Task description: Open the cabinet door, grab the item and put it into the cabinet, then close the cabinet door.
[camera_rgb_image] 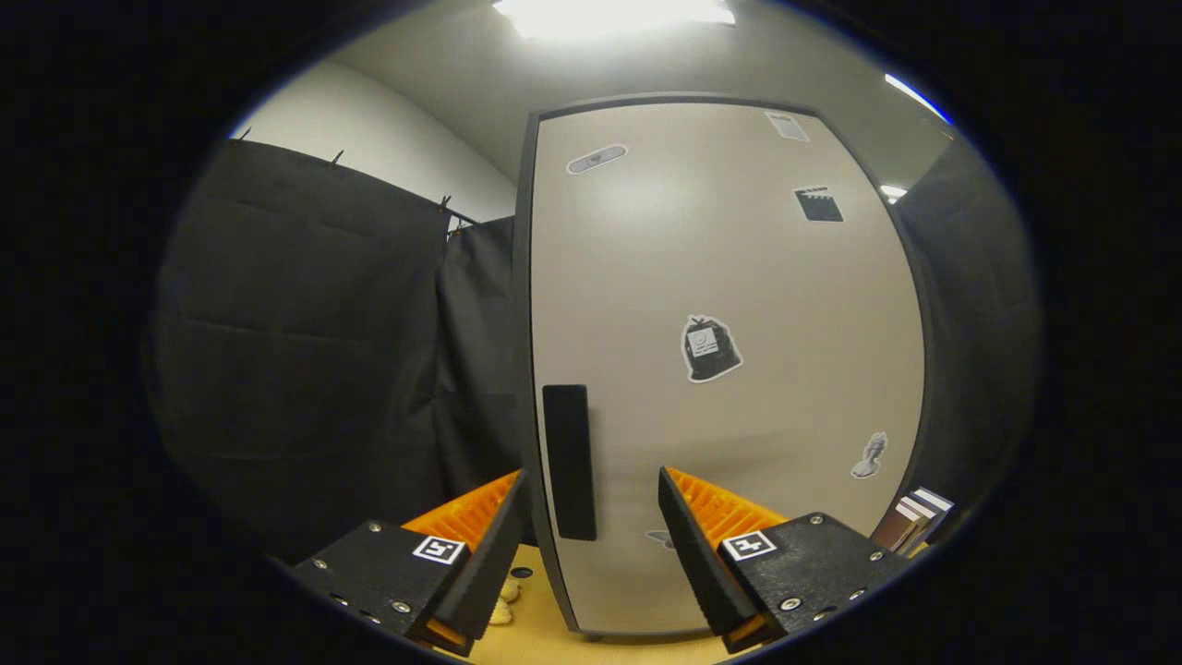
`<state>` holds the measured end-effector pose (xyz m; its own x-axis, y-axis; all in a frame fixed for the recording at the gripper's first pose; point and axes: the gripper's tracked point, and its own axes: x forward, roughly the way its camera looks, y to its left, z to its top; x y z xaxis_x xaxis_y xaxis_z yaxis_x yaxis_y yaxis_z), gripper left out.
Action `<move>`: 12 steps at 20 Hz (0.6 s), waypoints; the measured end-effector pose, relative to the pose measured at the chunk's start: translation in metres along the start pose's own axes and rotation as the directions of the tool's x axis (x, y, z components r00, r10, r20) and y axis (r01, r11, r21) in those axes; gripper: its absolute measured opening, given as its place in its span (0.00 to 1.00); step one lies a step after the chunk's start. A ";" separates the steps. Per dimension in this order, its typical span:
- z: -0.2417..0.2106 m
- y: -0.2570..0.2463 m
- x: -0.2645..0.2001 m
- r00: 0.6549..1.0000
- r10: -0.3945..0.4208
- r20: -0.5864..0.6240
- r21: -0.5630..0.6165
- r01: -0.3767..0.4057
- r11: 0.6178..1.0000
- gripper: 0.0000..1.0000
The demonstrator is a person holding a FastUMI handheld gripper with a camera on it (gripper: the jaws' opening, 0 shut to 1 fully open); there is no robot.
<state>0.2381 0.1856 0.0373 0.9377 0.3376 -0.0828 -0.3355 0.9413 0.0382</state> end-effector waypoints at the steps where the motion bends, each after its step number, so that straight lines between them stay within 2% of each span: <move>1: -0.001 0.004 0.007 1.000 0.006 -0.004 0.000 -0.006 1.000 0.83; 7: -0.008 0.010 0.042 0.999 -0.014 -0.047 -0.028 0.013 1.000 0.62; 8: -0.010 0.011 0.047 0.998 -0.022 -0.060 -0.026 0.021 0.999 0.54; 10: -0.013 0.009 0.056 0.996 -0.037 -0.079 -0.028 0.035 0.999 0.45; 12: -0.014 0.010 0.061 0.996 -0.039 -0.086 -0.031 0.036 0.999 0.42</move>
<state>0.2909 0.2163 0.0187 0.9388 0.3001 -0.1691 -0.3038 0.9527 0.0045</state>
